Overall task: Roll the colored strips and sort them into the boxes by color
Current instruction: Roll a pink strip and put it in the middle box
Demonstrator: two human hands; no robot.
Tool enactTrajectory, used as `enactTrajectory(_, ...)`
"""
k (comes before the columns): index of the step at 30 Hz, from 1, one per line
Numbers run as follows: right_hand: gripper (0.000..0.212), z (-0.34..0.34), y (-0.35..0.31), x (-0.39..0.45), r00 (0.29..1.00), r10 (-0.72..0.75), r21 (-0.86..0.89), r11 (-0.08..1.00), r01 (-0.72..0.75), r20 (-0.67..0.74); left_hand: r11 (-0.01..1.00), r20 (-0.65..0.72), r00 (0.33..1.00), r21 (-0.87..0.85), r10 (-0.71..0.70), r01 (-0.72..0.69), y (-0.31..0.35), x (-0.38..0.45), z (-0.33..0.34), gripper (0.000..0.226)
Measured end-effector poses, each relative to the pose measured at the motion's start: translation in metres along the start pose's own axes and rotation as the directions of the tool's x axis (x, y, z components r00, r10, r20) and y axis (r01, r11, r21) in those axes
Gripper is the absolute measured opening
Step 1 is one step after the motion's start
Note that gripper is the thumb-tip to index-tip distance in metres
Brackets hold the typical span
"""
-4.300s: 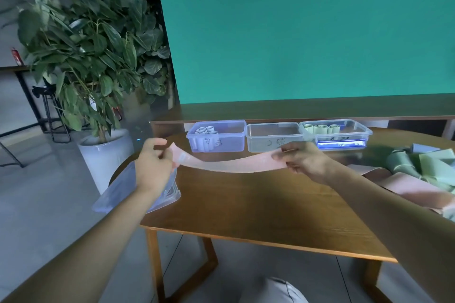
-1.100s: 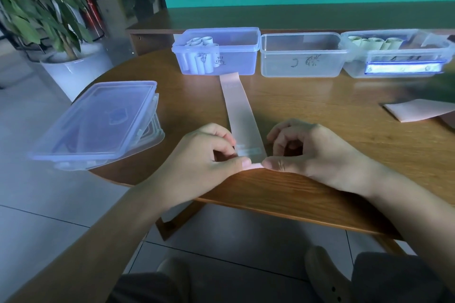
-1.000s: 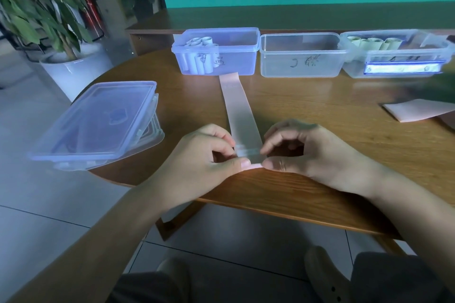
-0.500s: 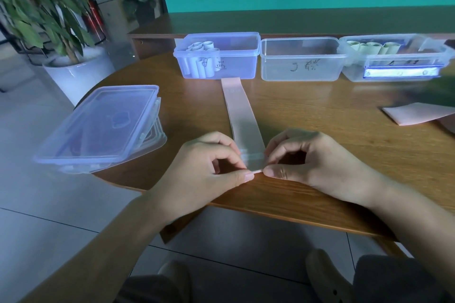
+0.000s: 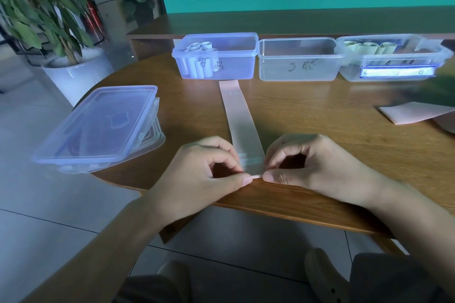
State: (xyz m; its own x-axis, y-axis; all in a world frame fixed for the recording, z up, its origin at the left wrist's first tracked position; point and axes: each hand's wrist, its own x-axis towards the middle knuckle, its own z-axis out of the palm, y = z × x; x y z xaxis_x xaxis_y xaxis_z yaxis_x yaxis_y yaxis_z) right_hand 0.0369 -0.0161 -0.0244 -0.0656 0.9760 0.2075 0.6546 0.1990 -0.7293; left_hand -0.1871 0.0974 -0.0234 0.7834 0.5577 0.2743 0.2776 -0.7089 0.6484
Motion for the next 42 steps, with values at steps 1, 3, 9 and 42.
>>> enactTrajectory(1, 0.007, 0.0000, -0.0003, 0.0001, 1.000, 0.007, 0.003, 1.000, -0.007, 0.002, 1.000, -0.003, 1.000, 0.006, -0.007, 0.007, 0.0001, -0.0002, 0.0003, 0.006)
enactTrajectory(3, 0.007, 0.0003, -0.0007, 0.0007, 1.000, 0.030, 0.010, 1.000, -0.030, -0.001, 1.000, 0.000, 1.000, 0.021, -0.010, 0.010, -0.0014, 0.0002, 0.0011, 0.006)
enactTrajectory(9, 0.008, 0.0021, -0.0042, 0.0016, 0.994, 0.109, -0.051, 0.993, -0.109, 0.003, 0.998, 0.031, 0.999, 0.055, -0.026, 0.025, -0.0044, 0.0027, 0.0017, 0.020)
enactTrajectory(42, 0.012, 0.0063, -0.0044, -0.0007, 0.998, -0.052, -0.185, 0.981, 0.057, 0.034, 0.994, 0.063, 0.998, 0.109, -0.010, 0.003, 0.0003, 0.0042, 0.0052, 0.011)
